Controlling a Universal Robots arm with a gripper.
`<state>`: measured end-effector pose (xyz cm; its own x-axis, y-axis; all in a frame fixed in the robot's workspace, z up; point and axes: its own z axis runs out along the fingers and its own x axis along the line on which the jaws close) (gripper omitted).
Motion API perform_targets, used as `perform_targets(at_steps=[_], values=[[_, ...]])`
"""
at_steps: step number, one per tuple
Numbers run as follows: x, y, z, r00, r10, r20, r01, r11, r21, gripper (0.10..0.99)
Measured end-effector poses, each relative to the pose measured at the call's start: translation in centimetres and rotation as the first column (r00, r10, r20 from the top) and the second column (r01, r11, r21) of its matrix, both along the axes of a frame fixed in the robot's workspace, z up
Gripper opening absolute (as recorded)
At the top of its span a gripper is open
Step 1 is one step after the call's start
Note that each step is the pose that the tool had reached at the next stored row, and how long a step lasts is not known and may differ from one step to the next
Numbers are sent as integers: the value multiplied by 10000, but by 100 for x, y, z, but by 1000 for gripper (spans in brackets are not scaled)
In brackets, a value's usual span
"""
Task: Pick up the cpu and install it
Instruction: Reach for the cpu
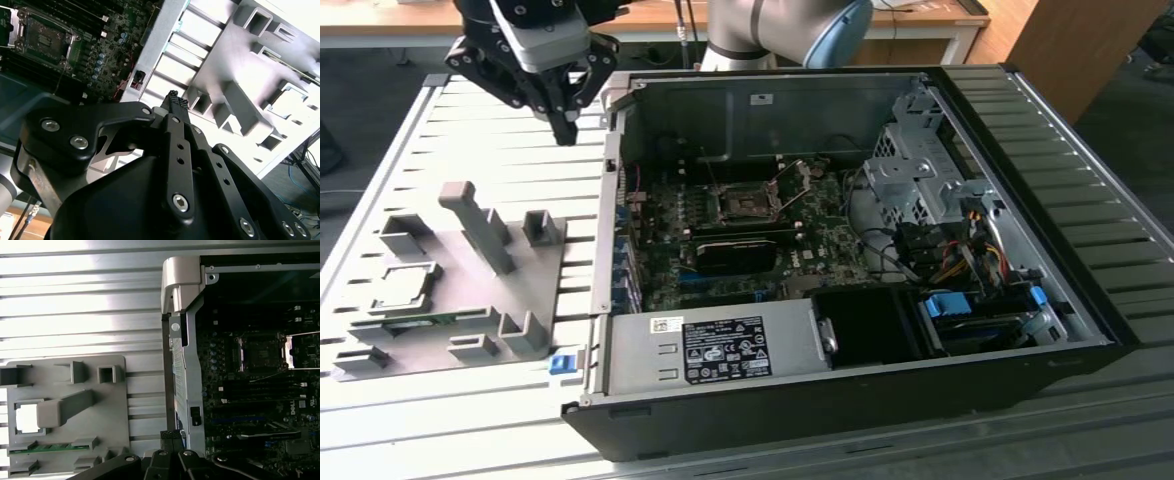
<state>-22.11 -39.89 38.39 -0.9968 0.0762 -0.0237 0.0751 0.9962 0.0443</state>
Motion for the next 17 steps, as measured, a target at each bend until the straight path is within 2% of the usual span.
perform_targets(at_steps=[17], values=[[-104,0,-10,10000,0,0,0,10000,1,106]])
